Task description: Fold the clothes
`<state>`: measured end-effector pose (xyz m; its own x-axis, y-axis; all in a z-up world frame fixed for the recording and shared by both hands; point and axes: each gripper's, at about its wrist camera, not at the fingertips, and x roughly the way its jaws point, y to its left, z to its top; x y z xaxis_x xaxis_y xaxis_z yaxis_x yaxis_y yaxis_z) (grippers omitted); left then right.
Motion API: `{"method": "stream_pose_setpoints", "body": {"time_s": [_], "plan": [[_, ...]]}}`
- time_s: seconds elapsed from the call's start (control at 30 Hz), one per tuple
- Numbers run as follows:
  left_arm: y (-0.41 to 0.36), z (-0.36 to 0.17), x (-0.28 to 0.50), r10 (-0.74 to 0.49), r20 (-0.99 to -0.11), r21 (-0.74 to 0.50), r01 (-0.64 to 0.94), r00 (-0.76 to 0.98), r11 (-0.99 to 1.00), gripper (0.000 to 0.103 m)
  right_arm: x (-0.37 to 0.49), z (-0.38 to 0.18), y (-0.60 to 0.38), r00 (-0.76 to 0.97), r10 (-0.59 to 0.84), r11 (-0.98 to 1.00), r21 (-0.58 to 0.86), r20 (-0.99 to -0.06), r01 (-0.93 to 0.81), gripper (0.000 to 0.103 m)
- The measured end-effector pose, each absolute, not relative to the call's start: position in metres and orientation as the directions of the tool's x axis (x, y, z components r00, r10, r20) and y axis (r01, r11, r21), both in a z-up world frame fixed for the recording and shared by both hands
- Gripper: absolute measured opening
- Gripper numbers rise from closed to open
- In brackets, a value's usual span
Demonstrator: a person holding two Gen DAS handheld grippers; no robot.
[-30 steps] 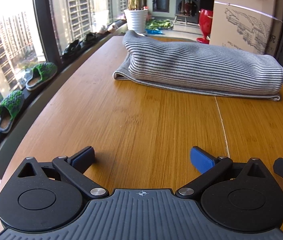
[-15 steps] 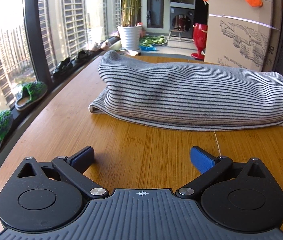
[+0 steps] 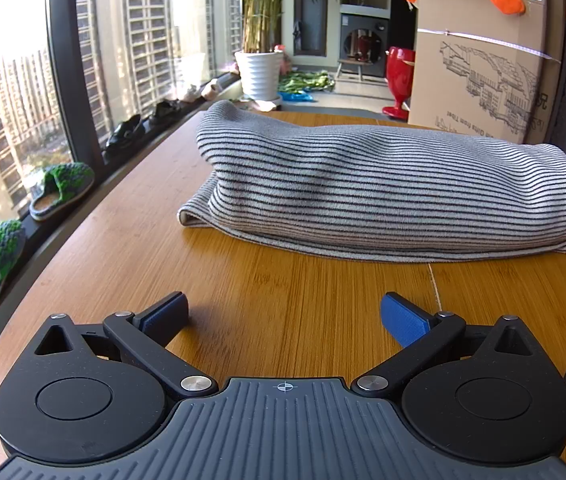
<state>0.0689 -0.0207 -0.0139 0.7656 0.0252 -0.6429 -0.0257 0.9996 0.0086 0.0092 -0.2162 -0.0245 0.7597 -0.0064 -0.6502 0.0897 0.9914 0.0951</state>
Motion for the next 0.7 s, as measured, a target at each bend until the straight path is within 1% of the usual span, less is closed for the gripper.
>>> {"method": "stream_pose_setpoints", "body": {"time_s": [0.27, 0.47, 0.7], "plan": [[-0.021, -0.014, 0.069, 0.025, -0.643, 0.009, -0.026, 0.766, 1.0, 0.103, 0.026, -0.027, -0.204, 0.74, -0.039, 0.998, 0.016, -0.672, 0.067, 0.103], [-0.021, -0.014, 0.069, 0.025, -0.643, 0.009, -0.026, 0.766, 1.0, 0.103, 0.016, -0.025, -0.22, 0.772, 0.036, 0.99, 0.129, -0.635, 0.06, 0.103], [-0.02, -0.014, 0.069, 0.025, -0.643, 0.008, -0.026, 0.766, 1.0, 0.103, 0.014, -0.025, -0.22, 0.769, 0.024, 0.991, 0.115, -0.639, 0.064, 0.103]]}}
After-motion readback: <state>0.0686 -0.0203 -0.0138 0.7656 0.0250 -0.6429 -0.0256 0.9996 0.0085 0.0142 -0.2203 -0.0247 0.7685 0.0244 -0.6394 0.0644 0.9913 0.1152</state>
